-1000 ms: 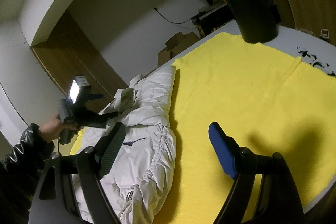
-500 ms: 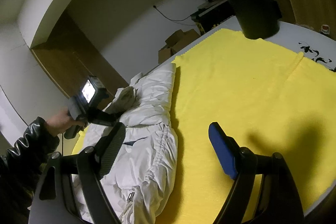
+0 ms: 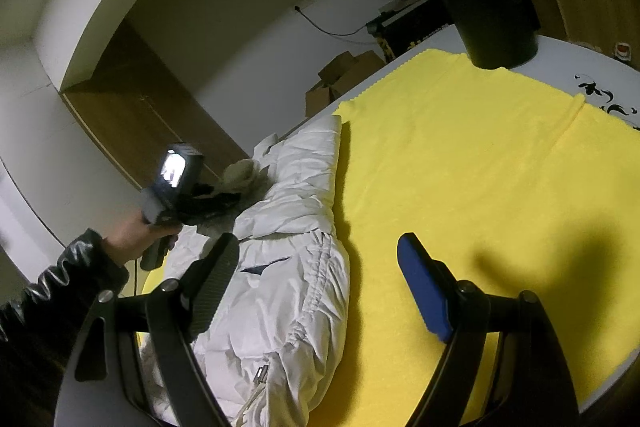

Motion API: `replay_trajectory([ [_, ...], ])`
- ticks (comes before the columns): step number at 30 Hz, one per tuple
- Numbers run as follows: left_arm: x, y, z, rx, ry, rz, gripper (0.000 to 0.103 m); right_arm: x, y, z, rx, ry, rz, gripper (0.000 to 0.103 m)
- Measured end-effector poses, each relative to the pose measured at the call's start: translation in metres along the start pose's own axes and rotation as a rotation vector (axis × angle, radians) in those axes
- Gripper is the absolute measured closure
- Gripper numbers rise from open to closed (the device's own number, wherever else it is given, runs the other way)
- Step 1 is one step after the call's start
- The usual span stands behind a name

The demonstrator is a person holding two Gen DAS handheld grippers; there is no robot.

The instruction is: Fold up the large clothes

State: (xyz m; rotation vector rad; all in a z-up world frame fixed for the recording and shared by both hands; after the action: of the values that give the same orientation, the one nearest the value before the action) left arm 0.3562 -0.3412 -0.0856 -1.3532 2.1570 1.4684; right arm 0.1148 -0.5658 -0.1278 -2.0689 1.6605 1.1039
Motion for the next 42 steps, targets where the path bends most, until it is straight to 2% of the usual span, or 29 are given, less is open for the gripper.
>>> replay_trajectory([
  [4, -0.058, 0.027, 0.028, 0.062, 0.412, 0.112, 0.086, -0.004, -0.004, 0.002, -0.010, -0.004, -0.008, 0.022],
  [6, -0.093, 0.034, 0.064, 0.064, 0.707, 0.200, 0.086, -0.009, -0.008, 0.004, -0.019, 0.004, -0.015, 0.022],
  [9, -0.119, 0.029, 0.119, 0.048, 1.014, 0.265, 0.085, -0.016, -0.014, 0.006, -0.033, 0.017, -0.028, 0.022],
  [12, -0.125, 0.013, 0.147, 0.043, 1.107, 0.276, 0.079, -0.024, -0.020, 0.007, -0.050, 0.025, -0.045, 0.022],
  [14, -0.123, -0.002, 0.163, -0.019, 1.155, 0.297, 0.062, -0.032, -0.024, 0.007, -0.062, 0.037, -0.051, 0.022],
  [15, -0.124, -0.010, 0.176, -0.065, 1.196, 0.296, 0.033, -0.035, -0.024, 0.008, -0.065, 0.045, -0.054, 0.022],
  [16, -0.126, -0.012, 0.183, -0.084, 1.221, 0.280, 0.009, -0.040, -0.024, 0.009, -0.066, 0.053, -0.057, 0.022],
  [17, -0.130, -0.012, 0.192, -0.076, 1.248, 0.255, 0.007, -0.045, -0.023, 0.011, -0.067, 0.065, -0.058, 0.022],
  [18, -0.134, -0.005, 0.203, -0.035, 1.273, 0.224, 0.007, -0.048, -0.022, 0.011, -0.067, 0.071, -0.057, 0.022],
  [20, -0.146, 0.021, 0.220, 0.066, 1.308, 0.100, 0.007, -0.053, -0.019, 0.013, -0.069, 0.086, -0.050, 0.022],
  [21, -0.152, 0.034, 0.225, 0.111, 1.324, 0.034, 0.002, -0.054, -0.018, 0.014, -0.071, 0.090, -0.043, 0.022],
  [22, -0.157, 0.044, 0.224, 0.133, 1.335, -0.002, 0.000, -0.056, -0.017, 0.015, -0.072, 0.091, -0.036, 0.022],
  [23, -0.160, 0.046, 0.218, 0.148, 1.332, 0.031, 0.000, -0.056, -0.017, 0.015, -0.075, 0.092, -0.032, 0.022],
  [24, -0.161, 0.043, 0.203, 0.144, 1.308, 0.127, 0.000, -0.057, -0.017, 0.015, -0.078, 0.093, -0.026, 0.022],
  [26, -0.160, 0.032, 0.180, 0.117, 1.271, 0.244, 0.000, -0.061, -0.018, 0.014, -0.075, 0.093, -0.021, 0.022],
  [27, -0.153, 0.023, 0.160, 0.085, 1.231, 0.315, 0.000, -0.064, -0.019, 0.014, -0.073, 0.093, -0.023, 0.022],
  [29, -0.146, 0.007, 0.135, 0.058, 1.172, 0.362, 0.000, -0.074, -0.019, 0.016, -0.067, 0.101, -0.034, 0.022],
  [30, -0.137, -0.005, 0.125, 0.008, 1.131, 0.376, 0.000, -0.077, -0.019, 0.017, -0.066, 0.108, -0.038, 0.022],
  [33, -0.102, -0.063, 0.134, -0.339, 1.038, 0.344, 0.001, -0.087, -0.015, 0.023, -0.068, 0.135, -0.032, 0.022],
  [34, -0.093, -0.076, 0.141, -0.388, 1.028, 0.351, 0.001, -0.087, -0.014, 0.025, -0.070, 0.134, -0.023, 0.022],
  [36, -0.100, -0.066, 0.144, -0.317, 1.027, 0.346, 0.001, -0.085, -0.012, 0.026, -0.079, 0.124, -0.013, 0.022],
  [38, -0.115, -0.033, 0.152, -0.225, 1.083, 0.406, 0.000, -0.085, -0.010, 0.025, -0.079, 0.129, -0.010, 0.021],
  [39, -0.128, -0.003, 0.160, -0.147, 1.111, 0.436, 0.000, -0.086, -0.010, 0.025, -0.076, 0.139, -0.002, 0.021],
  [42, -0.155, 0.081, 0.193, 0.007, 1.079, 0.411, 0.000, -0.088, -0.014, 0.022, -0.089, 0.158, 0.018, 0.018],
])
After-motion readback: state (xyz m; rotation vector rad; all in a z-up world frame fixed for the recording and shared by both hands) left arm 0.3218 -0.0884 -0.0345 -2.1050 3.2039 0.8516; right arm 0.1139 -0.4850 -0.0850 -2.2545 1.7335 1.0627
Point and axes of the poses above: each gripper's, at about its wrist camera, not at the fingertips, and y roughly against the way its jaws point, x to its right, z to its underside, the point moved 2 cm from there along -y, roughly the way its jaws point, and after that the axes turned 14 degrees about -z, right-handed, at the moved point
